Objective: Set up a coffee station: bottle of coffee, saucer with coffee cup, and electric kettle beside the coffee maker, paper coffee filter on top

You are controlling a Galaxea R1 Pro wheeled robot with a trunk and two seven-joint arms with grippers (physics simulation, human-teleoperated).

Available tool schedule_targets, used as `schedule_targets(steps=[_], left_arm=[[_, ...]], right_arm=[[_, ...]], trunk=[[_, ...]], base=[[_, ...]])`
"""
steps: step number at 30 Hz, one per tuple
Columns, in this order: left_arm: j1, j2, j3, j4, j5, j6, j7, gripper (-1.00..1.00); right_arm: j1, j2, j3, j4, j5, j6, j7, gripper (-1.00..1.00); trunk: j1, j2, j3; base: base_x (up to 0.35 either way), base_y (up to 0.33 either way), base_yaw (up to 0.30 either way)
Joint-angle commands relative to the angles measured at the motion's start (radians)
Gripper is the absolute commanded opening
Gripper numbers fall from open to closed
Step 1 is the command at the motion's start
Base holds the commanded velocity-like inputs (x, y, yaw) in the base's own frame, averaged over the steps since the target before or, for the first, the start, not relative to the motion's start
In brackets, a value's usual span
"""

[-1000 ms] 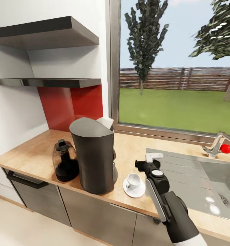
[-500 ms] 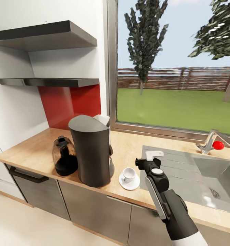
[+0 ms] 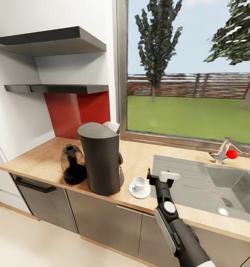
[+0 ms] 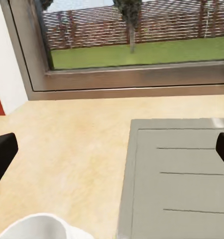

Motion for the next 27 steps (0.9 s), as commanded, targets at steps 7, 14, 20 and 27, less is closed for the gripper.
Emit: schedule_targets(steps=[7,14,20,27], left_arm=[[-0.001,-0.003,0.005,-0.001,-0.002,-0.004,0.000,1.00],[-0.002,-0.001,0.004,-0.002,-0.002,-0.004,0.000,1.00],[-0.002,-0.002,0.004,-0.002,-0.002,-0.005,0.000,1.00],[-0.002,-0.003,0.005,-0.002,-0.002,-0.005,-0.001,1.00]], right_arm=[[0.012,-0.009,-0.003,0.290,-0.009,-0.507,-0.016,1.00],[0.040,-0.007,0.000,0.504,-0.009,-0.867,-0.041,1.00],[0.054,-0.002,0.001,0.618,-0.009,-1.044,-0.046,1.00],[0.060,0.019,0.001,0.743,-0.012,-1.044,-0.050,1.00]], trunk=[[0.000,-0.002,-0.002],[0.000,-0.002,-0.002],[0.000,-0.002,-0.002],[0.000,-0.002,-0.002]], base=[[-0.001,0.000,0.000],[0.000,0.000,0.000],[0.000,0.000,0.000],[0.000,0.000,0.000]])
